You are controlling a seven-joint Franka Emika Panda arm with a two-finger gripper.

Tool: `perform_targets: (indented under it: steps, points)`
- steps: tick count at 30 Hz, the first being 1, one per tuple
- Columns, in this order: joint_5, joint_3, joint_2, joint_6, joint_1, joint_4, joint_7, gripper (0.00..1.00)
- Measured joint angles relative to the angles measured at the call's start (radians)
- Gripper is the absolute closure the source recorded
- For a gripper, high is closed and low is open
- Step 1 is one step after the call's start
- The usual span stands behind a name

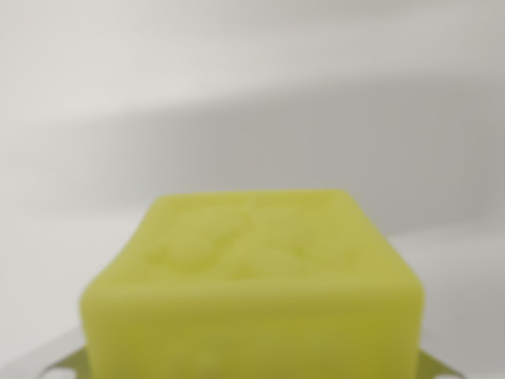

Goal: Pick yellow cube

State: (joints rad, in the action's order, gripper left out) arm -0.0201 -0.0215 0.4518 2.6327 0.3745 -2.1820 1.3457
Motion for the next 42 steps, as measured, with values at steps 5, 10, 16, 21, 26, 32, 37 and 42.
perform_targets:
  steps: [5,10,16,21,26,32,37,42]
  points:
    - [0.002,0.000,-0.029,-0.025,0.000,-0.004,0.001,1.00]
    - [0.004,0.000,-0.057,-0.050,-0.001,-0.007,0.003,1.00]
    - [0.006,0.000,-0.090,-0.081,-0.001,-0.009,0.004,1.00]
    - [0.007,0.000,-0.117,-0.108,-0.001,-0.009,0.005,1.00]
    - [0.009,0.000,-0.143,-0.135,-0.001,-0.008,0.006,1.00]
    - [0.010,0.000,-0.172,-0.168,-0.001,-0.005,0.007,1.00]
    - [0.011,0.000,-0.197,-0.196,-0.001,-0.001,0.007,1.00]
    - [0.012,0.000,-0.220,-0.224,-0.002,0.004,0.008,1.00]
